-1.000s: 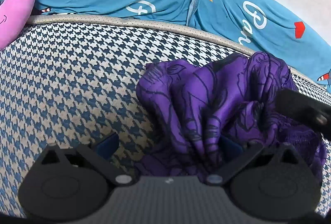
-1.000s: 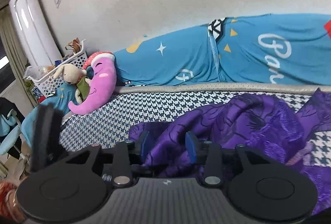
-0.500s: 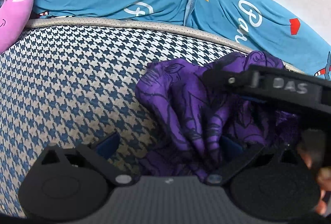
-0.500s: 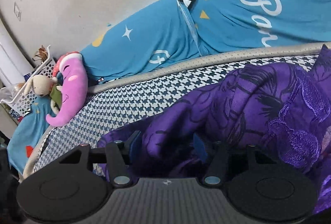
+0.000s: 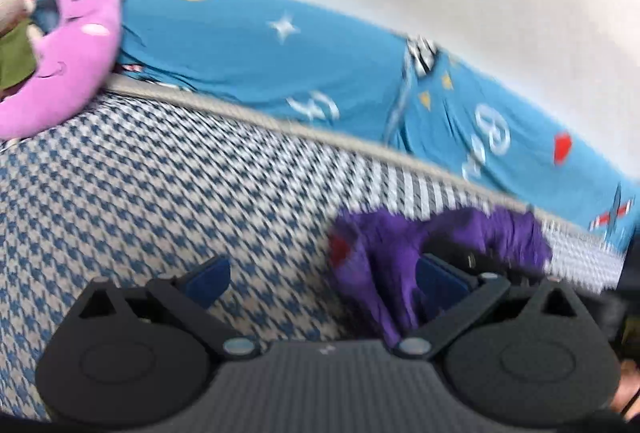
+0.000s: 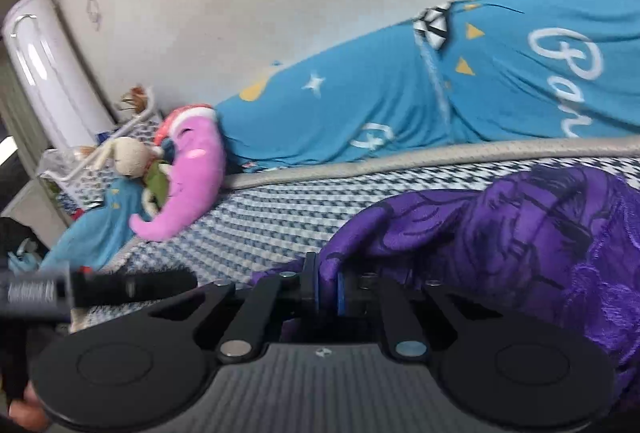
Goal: Fold clothes
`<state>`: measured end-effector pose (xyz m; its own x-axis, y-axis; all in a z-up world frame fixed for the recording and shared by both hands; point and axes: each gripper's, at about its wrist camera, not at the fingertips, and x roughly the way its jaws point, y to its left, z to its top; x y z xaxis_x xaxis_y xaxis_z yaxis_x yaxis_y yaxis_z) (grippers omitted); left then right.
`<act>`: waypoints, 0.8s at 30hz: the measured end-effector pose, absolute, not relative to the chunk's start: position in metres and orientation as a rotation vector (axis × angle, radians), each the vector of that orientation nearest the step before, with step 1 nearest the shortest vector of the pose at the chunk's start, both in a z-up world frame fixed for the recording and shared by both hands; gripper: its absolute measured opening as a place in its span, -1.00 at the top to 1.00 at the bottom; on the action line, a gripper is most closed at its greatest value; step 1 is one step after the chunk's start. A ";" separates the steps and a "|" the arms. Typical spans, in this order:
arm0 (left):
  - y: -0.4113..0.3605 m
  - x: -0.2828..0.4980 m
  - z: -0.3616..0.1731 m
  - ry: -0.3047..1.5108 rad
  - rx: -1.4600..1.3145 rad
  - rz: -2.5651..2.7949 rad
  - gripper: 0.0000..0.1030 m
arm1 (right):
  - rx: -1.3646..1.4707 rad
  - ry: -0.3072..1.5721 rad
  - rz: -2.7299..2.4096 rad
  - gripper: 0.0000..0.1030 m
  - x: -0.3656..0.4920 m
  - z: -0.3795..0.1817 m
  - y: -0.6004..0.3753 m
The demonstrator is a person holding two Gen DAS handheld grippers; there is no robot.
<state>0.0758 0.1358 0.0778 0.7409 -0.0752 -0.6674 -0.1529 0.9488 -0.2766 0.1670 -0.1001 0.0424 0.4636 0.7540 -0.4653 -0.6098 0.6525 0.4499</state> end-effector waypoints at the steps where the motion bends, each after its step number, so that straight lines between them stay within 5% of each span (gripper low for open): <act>1: 0.138 0.075 0.080 0.730 -0.330 0.044 -1.00 | 0.228 0.680 0.868 0.79 0.163 0.044 -0.097; 11: 0.165 0.064 0.101 0.642 -0.373 0.046 -1.00 | -0.006 0.642 1.281 0.78 0.077 0.063 -0.029; 16: 0.172 0.062 0.104 0.634 -0.377 0.059 -1.00 | -0.209 0.681 1.404 0.56 0.037 0.054 -0.010; 24: 0.173 0.070 0.090 0.704 -0.398 0.052 -1.00 | -0.129 0.649 1.358 0.36 0.044 0.078 -0.041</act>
<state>0.0704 0.1726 0.0899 0.7642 -0.0862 -0.6392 -0.1789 0.9238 -0.3386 0.0438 -0.0410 0.0778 0.0671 0.8627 -0.5013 -0.9317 0.2339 0.2778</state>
